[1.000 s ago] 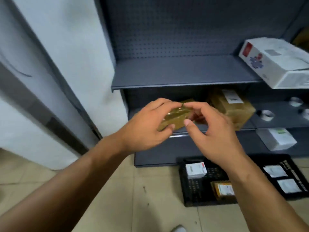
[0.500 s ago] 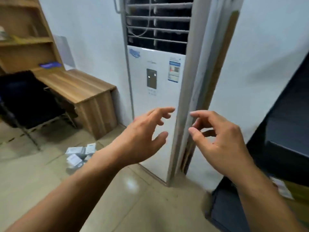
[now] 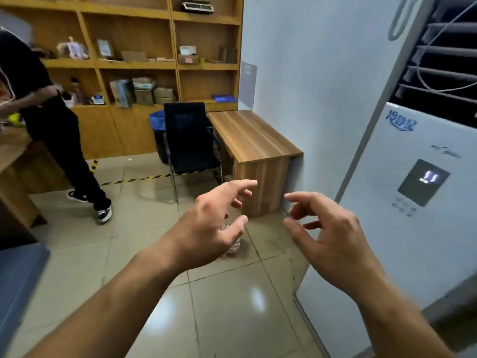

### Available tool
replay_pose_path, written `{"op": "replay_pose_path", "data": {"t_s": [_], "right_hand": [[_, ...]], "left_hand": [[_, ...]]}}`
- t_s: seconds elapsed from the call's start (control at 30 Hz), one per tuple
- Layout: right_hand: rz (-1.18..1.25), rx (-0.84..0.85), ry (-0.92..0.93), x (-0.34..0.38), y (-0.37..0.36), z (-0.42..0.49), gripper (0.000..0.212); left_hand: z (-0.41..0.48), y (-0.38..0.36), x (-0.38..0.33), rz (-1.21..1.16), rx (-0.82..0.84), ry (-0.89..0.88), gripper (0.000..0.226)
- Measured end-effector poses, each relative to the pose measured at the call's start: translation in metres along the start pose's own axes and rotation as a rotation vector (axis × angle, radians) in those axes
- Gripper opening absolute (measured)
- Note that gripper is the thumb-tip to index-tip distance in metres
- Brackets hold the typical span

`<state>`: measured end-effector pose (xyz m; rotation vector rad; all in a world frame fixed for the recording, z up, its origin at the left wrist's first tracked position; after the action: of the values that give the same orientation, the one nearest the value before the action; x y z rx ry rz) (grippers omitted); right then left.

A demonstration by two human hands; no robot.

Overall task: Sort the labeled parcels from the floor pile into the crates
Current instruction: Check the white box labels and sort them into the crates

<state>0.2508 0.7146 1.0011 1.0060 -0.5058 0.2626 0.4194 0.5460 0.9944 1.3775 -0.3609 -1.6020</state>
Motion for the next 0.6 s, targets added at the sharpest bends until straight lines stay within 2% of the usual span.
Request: {"op": "replay_pose_path", "data": {"t_s": [0.17,0.37,0.6], "right_hand": [[0.076,-0.008,0.055,-0.068,-0.043,0.100,0.027],[0.148,0.096,0.071,-0.136,-0.096,0.211,0.027],[0.167,0.229,-0.017,-0.195,-0.164,0.292,0.025]], "left_hand": [[0.054,0.016,0.084,0.064,-0.038,0.152,0.063],[0.114,0.035,0.182,0.054,-0.110,0.315,0.062],[0.153,0.025,0.275,0.009,-0.043,0.452,0.061]]}}
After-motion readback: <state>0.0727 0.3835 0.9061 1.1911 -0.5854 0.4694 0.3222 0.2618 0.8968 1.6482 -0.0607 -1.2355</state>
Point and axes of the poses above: each hand's wrist, its own z-axis towards the middle knuckle, its own y-axis out of the back of the hand, x = y × z, the point moved 1 cm from there along z, towards the middle knuckle, and after that the axes turned 9 degrees about x, right-handed, at the moved point
